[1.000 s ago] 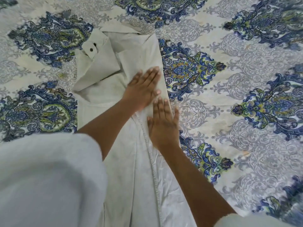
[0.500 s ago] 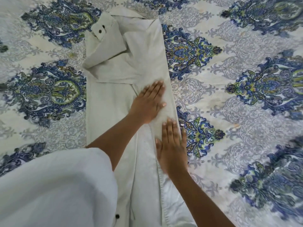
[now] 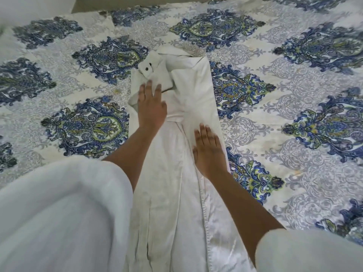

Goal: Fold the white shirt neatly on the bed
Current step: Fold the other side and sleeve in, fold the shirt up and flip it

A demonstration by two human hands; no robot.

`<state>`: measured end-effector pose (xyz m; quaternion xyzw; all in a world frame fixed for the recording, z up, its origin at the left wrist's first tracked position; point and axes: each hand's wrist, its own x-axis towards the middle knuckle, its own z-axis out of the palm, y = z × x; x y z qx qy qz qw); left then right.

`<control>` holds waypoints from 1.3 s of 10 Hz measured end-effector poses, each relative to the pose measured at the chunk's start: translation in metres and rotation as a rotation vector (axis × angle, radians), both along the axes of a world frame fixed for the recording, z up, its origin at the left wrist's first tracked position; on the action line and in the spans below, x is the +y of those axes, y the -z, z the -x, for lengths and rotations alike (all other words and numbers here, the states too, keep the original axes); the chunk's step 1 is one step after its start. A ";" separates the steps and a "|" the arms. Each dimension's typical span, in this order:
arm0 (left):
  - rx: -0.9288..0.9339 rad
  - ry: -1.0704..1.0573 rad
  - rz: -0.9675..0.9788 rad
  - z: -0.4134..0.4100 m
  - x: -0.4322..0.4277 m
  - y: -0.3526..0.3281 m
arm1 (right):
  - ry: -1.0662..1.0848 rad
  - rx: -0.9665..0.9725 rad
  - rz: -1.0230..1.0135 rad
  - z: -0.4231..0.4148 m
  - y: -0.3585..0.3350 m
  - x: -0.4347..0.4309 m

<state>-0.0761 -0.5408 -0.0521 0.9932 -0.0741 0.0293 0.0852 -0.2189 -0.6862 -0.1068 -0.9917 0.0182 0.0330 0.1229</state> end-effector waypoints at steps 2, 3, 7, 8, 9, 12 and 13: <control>0.075 -0.229 0.085 -0.062 0.004 -0.004 | -0.029 -0.064 0.026 -0.001 0.022 0.000; 0.107 -0.208 0.157 -0.087 -0.006 -0.008 | -0.013 -0.088 0.036 -0.004 0.024 -0.001; 0.035 0.801 0.376 0.094 -0.023 -0.022 | 0.882 0.102 -1.803 0.009 -0.052 -0.068; 0.086 0.982 0.203 0.139 -0.019 0.008 | 0.968 0.227 -1.576 0.041 -0.059 -0.080; 0.098 0.974 0.051 0.165 -0.014 0.030 | 1.028 0.290 -1.307 0.046 -0.049 -0.072; 0.123 -0.517 1.124 0.220 -0.011 -0.010 | 0.975 0.126 -1.953 0.095 -0.127 -0.106; 0.809 -0.879 1.653 0.235 -0.029 -0.027 | 0.959 0.119 -2.063 0.148 -0.138 -0.099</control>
